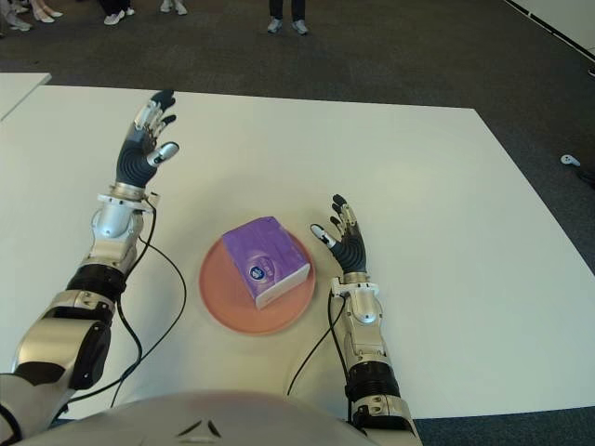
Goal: Put the tissue paper into the plate.
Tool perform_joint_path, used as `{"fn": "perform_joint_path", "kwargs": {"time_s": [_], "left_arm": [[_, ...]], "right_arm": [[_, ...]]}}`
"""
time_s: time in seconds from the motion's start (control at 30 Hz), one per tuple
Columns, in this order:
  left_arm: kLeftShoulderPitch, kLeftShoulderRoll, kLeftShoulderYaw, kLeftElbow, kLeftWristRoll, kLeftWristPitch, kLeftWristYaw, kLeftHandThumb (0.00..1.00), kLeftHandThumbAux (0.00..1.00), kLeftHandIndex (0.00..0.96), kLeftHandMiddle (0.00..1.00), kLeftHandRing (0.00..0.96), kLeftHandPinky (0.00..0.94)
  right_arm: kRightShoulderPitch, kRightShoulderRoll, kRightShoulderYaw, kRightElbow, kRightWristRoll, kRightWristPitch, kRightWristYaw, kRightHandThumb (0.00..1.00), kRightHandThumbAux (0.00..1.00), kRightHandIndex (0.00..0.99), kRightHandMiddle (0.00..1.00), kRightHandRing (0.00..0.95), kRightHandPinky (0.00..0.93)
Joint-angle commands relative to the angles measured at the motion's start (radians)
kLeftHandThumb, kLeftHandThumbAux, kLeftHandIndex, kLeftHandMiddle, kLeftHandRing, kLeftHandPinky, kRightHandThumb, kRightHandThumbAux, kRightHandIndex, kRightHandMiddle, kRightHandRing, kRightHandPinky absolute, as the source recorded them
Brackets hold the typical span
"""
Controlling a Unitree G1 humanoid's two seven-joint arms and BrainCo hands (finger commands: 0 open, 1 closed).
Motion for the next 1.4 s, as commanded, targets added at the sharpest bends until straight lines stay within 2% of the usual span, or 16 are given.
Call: {"fn": "perform_joint_path", "kwargs": {"time_s": [0.03, 0.2, 0.37, 0.5, 0.93, 1.1, 1.4], "left_arm": [[0.021, -0.019, 0.017, 0.034, 0.01, 0.025, 0.034, 0.0, 0.467, 0.0, 0.0, 0.0, 0.0], [0.03, -0.044, 0.035, 0.109, 0.009, 0.069, 0.083, 0.0, 0.494, 0.0, 0.0, 0.0, 0.0], [0.032, -0.051, 0.049, 0.182, 0.008, 0.064, 0.095, 0.0, 0.503, 0.0, 0.0, 0.0, 0.0], [0.076, -0.072, 0.056, 0.224, 0.01, 0.049, 0.115, 0.0, 0.495, 0.0, 0.0, 0.0, 0.0], [0.19, -0.133, 0.023, 0.157, 0.067, 0.044, 0.172, 0.0, 0.467, 0.0, 0.0, 0.0, 0.0], [0.203, -0.139, 0.019, 0.142, 0.064, 0.076, 0.169, 0.0, 0.464, 0.0, 0.0, 0.0, 0.0], [0.226, -0.15, 0.011, 0.169, 0.069, 0.082, 0.159, 0.0, 0.468, 0.0, 0.0, 0.0, 0.0]], "right_arm": [[0.034, 0.007, 0.004, 0.03, -0.007, 0.027, -0.008, 0.0, 0.576, 0.0, 0.0, 0.0, 0.0], [0.033, 0.012, 0.003, 0.021, -0.009, 0.025, -0.021, 0.0, 0.592, 0.0, 0.0, 0.0, 0.0], [0.031, 0.014, 0.004, 0.019, -0.01, 0.026, -0.029, 0.0, 0.604, 0.0, 0.0, 0.0, 0.0], [0.03, 0.014, 0.002, 0.015, -0.007, 0.026, -0.032, 0.0, 0.61, 0.0, 0.0, 0.0, 0.0], [0.024, 0.012, 0.0, 0.015, -0.008, 0.028, -0.041, 0.0, 0.608, 0.0, 0.0, 0.0, 0.0], [0.023, 0.011, -0.001, 0.014, -0.011, 0.03, -0.045, 0.0, 0.601, 0.0, 0.0, 0.0, 0.0], [0.019, 0.009, 0.0, 0.012, -0.008, 0.045, -0.043, 0.0, 0.601, 0.0, 0.0, 0.0, 0.0]]}}
